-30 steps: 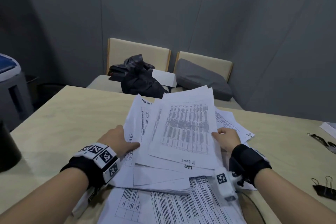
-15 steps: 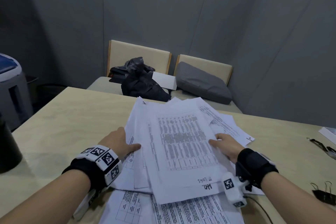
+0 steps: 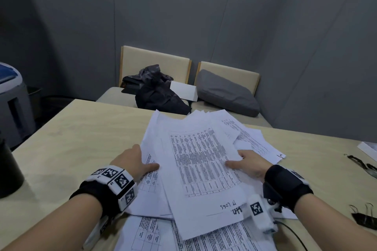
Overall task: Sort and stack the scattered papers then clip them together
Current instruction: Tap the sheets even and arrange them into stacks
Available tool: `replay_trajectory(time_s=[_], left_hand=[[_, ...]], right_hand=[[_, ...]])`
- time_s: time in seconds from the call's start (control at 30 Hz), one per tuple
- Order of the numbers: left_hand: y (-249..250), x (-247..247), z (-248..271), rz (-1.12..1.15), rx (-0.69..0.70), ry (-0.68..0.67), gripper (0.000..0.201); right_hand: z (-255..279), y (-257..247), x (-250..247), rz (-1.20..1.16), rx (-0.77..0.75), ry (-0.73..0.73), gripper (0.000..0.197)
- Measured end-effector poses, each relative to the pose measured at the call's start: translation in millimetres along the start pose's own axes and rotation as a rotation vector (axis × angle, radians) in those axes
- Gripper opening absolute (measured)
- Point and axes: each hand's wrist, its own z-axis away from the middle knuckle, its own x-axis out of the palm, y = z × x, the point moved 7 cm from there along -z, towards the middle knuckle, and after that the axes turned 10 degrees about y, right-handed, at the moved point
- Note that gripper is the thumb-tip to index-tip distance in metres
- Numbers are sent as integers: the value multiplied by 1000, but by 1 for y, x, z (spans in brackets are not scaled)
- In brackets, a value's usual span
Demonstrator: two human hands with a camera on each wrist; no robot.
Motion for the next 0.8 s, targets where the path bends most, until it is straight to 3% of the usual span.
replay_trajectory(time_s=[0.13, 0.23, 0.4, 0.5, 0.57, 0.63, 0.67, 0.77, 0.8], left_hand=[[-1, 1, 1, 37, -1, -5, 60], [-1, 1, 0, 37, 3, 5, 63], [-1, 0, 2, 46, -8, 2, 63], [-1, 1, 4, 45, -10, -10, 62], [-2, 4, 4, 51, -5, -24, 63], [-1, 3, 4, 64, 9, -14, 67], [1, 1, 5, 71, 22, 1, 67], [10, -12, 12, 85, 39, 45, 63], [12, -14, 15, 94, 25, 50, 63]], right_hand=[[7, 1, -23, -231, 49, 32, 10], [-6, 22, -41, -389, 138, 105, 30], [-31, 57, -38, -565, 364, 155, 27], [-84, 103, -12, -594, 409, 187, 50], [-72, 78, 8, -549, 439, 158, 50], [-54, 40, 19, -548, 411, 227, 21], [-54, 30, 26, -559, 408, 225, 20], [-66, 22, 35, -582, 389, 281, 48], [-63, 14, 31, -562, 357, 330, 46]])
